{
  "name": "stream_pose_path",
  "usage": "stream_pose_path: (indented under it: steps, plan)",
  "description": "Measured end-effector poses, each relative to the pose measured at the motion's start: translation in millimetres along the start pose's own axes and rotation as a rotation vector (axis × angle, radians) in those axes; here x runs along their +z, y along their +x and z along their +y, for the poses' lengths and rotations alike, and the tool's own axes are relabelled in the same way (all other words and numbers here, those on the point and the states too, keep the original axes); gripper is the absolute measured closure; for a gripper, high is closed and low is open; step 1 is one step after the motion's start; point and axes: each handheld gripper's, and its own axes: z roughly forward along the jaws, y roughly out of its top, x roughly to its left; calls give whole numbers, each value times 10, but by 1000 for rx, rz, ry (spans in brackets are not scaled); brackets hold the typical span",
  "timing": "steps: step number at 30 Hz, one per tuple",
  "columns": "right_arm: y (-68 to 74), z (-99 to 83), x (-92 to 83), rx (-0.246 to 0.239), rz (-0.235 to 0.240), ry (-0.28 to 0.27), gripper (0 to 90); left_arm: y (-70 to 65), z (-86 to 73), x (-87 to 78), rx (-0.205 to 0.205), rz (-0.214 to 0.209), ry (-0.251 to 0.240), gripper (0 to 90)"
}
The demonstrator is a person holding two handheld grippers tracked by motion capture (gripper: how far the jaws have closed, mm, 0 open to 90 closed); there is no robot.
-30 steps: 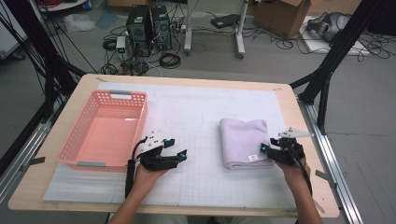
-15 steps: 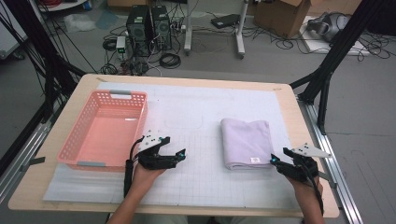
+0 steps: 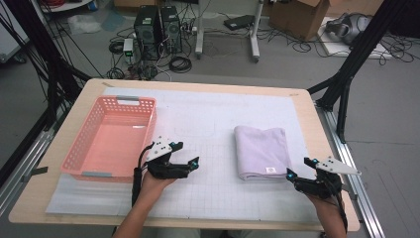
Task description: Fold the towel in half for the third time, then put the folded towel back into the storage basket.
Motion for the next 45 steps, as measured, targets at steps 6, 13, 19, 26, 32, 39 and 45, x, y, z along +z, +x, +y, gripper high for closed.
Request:
stream_pose_path:
  steps: [6,13,19,26,32,39,45]
  plan:
    - [28,-20,-20,-32,2,-9,184,-7,16,32,-67,-11,11,173]
    - [30,-36,-16,-34,10,-5,178,-33,31,45,-69,-1,3,181]
    - [39,-24,-22,-34,21,-14,178,-50,50,71,-61,-1,13,180]
    - [38,-21,-19,-28,27,-13,177,-69,57,85,-52,-1,24,180]
    - [33,-26,0,-32,28,-9,177,-73,56,98,-57,-4,24,180]
    - [42,-25,-7,-40,30,-9,177,-108,118,185,-64,-27,38,192]
    - [30,-19,-11,-29,37,-15,177,-160,250,407,-61,-52,82,205]
